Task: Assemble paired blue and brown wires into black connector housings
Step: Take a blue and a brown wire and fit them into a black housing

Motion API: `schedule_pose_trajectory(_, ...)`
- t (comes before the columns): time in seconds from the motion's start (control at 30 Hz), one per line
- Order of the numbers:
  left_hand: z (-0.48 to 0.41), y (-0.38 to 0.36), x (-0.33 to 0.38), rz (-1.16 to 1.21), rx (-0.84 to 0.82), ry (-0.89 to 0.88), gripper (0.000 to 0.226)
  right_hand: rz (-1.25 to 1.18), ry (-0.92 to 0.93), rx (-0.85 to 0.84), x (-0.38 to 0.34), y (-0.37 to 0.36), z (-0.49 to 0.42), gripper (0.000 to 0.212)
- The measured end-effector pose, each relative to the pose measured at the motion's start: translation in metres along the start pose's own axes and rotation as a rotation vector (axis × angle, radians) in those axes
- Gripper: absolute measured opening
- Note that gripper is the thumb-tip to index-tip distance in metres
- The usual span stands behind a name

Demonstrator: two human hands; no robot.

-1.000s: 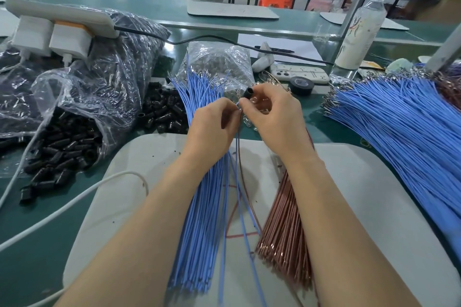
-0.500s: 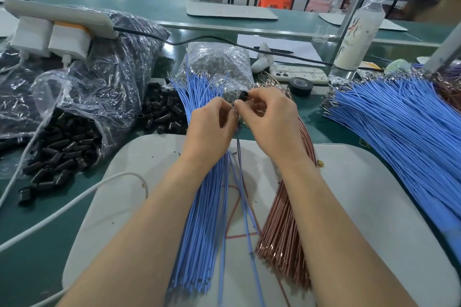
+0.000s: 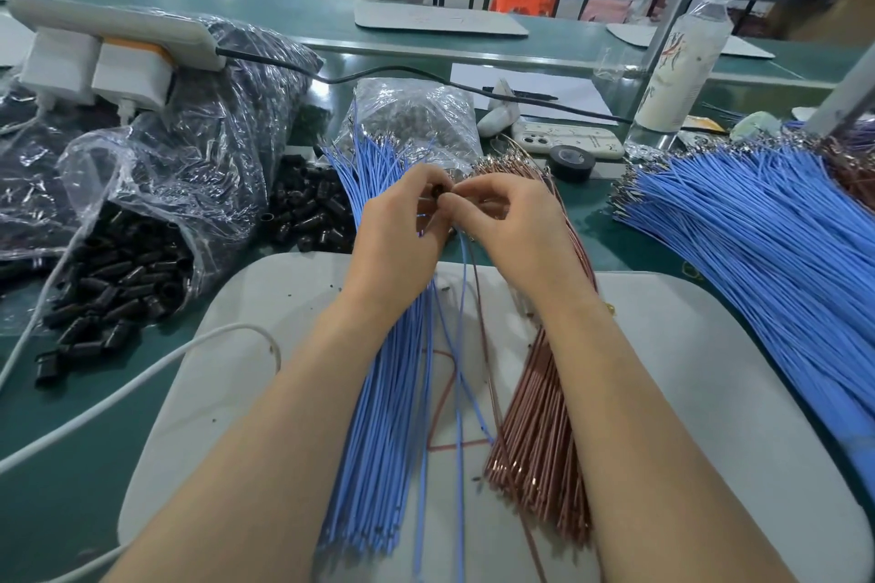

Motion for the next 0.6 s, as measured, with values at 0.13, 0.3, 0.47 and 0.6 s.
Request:
schedule_pose_trajectory(0.13,0.001,0.001,0.001,-0.005,0.032,-0.054,0.013,-0.037,-0.064,0.005,0.011,0.008,-0.004,0.014)
schedule_pose_trajectory(0.3,0.002,-0.001,0.006,0.005,0.067,-0.136,0.019,0.068,-0.095,-0.068,0.017,-0.001,-0.004,0.036)
schedule_pose_trajectory(0.47,0.003,-0.003,0.011,0.014,0.052,-0.188,0.015,0.020,-0.108,-0.048,0.014,-0.004,-0.005,0.021)
schedule_pose_trajectory(0.6,0.002,-0.003,0.007,0.000,0.042,-0.179,0.015,0.002,-0.063,0.008,0.010,0.003,-0.003,0.015)
Point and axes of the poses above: each hand's wrist, its own z-axis away from the middle knuckle, its own y-axis out of the back of the hand, x = y × z, the point moved 3 cm from there along -z, towards the middle knuckle, and after that the axes turned 2 degrees about z, right-handed, at the moved point
